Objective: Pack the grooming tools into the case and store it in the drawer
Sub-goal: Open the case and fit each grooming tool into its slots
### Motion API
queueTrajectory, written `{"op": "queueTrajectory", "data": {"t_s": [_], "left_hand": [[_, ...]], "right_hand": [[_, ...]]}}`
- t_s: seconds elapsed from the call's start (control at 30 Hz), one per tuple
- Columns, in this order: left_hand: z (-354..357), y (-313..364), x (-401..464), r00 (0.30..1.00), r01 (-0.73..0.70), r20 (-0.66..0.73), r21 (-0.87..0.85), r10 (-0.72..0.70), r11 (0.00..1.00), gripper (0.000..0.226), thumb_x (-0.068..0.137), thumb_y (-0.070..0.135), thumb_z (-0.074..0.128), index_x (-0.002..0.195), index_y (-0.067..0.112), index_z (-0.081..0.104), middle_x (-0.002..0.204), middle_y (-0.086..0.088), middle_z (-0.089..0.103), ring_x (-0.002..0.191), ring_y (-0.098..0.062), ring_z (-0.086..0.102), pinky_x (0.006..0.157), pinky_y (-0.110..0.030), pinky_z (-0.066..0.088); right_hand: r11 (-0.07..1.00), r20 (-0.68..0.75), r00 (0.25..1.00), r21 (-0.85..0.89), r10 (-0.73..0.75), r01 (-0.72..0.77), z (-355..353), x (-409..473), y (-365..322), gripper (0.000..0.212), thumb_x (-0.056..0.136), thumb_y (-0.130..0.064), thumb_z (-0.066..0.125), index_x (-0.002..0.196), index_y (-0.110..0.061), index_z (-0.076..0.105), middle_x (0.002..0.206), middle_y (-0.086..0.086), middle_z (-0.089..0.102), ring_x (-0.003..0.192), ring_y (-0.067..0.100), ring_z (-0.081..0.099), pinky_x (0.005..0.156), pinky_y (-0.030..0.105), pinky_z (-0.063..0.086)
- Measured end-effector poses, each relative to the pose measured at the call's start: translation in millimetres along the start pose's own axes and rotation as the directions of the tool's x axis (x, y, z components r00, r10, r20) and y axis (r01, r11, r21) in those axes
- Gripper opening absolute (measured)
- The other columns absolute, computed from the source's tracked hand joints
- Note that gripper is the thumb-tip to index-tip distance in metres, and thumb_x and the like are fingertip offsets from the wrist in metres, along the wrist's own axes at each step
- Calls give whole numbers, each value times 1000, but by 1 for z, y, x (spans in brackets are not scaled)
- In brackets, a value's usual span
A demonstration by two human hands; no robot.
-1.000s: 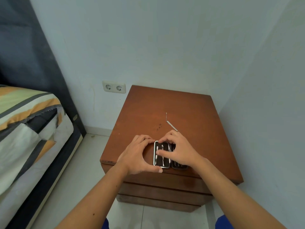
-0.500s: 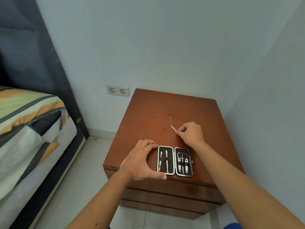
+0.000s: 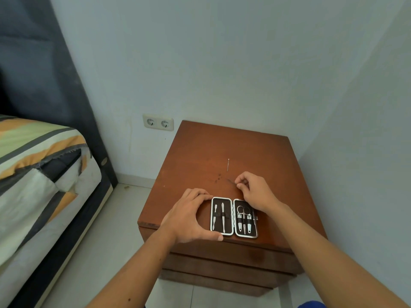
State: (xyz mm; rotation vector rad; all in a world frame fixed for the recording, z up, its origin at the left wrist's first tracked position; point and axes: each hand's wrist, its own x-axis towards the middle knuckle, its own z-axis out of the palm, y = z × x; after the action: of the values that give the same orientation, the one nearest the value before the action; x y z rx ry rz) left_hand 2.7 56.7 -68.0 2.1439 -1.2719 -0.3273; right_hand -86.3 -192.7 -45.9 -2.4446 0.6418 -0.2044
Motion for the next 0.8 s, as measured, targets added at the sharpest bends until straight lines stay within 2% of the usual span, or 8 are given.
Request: {"op": "queueTrajectory", "data": {"t_s": [0.13, 0.2, 0.27, 0.33, 0.4, 0.53, 0.67, 0.8], "left_hand": [[0, 0, 0, 1000, -1, -3, -1, 1, 1000, 116, 53, 90, 81, 150, 34, 49, 138, 31, 38, 133, 7, 34, 114, -25, 37], [-1, 0, 0, 1000, 1, -1, -4, -1, 1000, 116, 53, 90, 80, 149, 35, 49, 138, 31, 38, 133, 7, 33, 114, -26, 38], [-1, 0, 0, 1000, -2, 0, -2, 2, 1000, 116, 53, 91, 80, 149, 35, 49, 137, 31, 38, 132, 7, 33, 115, -27, 38], [-1, 0, 1, 1000, 0, 5, 1, 0, 1000, 117, 53, 91, 79, 150, 33, 49, 138, 30, 38, 132, 7, 33, 115, -27, 38], [0, 0, 1, 1000, -2, 6, 4, 2, 1000, 117, 54, 91, 80, 150, 32, 49, 138, 29, 39, 131, 7, 33, 114, -26, 38], [0, 0, 1, 1000, -6, 4, 13, 6, 1000, 115, 55, 90, 80, 150, 32, 49, 139, 28, 40, 130, 6, 34, 112, -25, 36], [0, 0, 1, 1000, -5, 4, 18, 5, 1000, 116, 54, 91, 79, 150, 32, 49, 138, 28, 40, 129, 6, 34, 112, -24, 37], [0, 0, 1, 1000, -4, 1, 17, 4, 1000, 116, 54, 91, 79, 150, 32, 50, 138, 28, 40, 130, 5, 34, 111, -24, 36]], "right_hand": [[986, -7, 1000, 168, 21, -19, -2, -12, 0, 25, 103, -14, 61, 121, -27, 73, 107, -8, 70, 96, 8, 63, 88, 25, 48], [964, 5, 999, 262, 43, -43, -5, -17, -3, 20, 103, -17, 62, 115, -29, 75, 105, -8, 72, 95, 10, 65, 89, 28, 52], [920, 37, 997, 383, 74, -83, -7, -23, -6, 14, 102, -17, 65, 108, -26, 74, 97, -4, 72, 83, 11, 63, 80, 28, 54], [861, 68, 994, 497, 90, -112, -7, -27, -8, 11, 99, -10, 69, 106, -18, 72, 94, 3, 73, 79, 15, 64, 75, 28, 55], [806, 87, 994, 583, 69, -107, -7, -30, -9, 18, 94, -2, 73, 109, -11, 69, 90, 8, 74, 80, 25, 69, 78, 34, 58], [791, 125, 992, 606, 3, -79, -5, -34, -14, 50, 91, 2, 75, 128, -26, 55, 80, 6, 73, 77, 26, 72, 86, 40, 62], [804, 133, 990, 593, -47, -41, -1, -34, -20, 42, 90, -3, 77, 118, -28, 60, 78, 6, 74, 73, 25, 71, 82, 42, 62], [848, 89, 995, 530, -41, -12, 4, -34, -24, 32, 89, -16, 80, 109, -34, 62, 82, 5, 78, 70, 21, 66, 78, 46, 58]]}}
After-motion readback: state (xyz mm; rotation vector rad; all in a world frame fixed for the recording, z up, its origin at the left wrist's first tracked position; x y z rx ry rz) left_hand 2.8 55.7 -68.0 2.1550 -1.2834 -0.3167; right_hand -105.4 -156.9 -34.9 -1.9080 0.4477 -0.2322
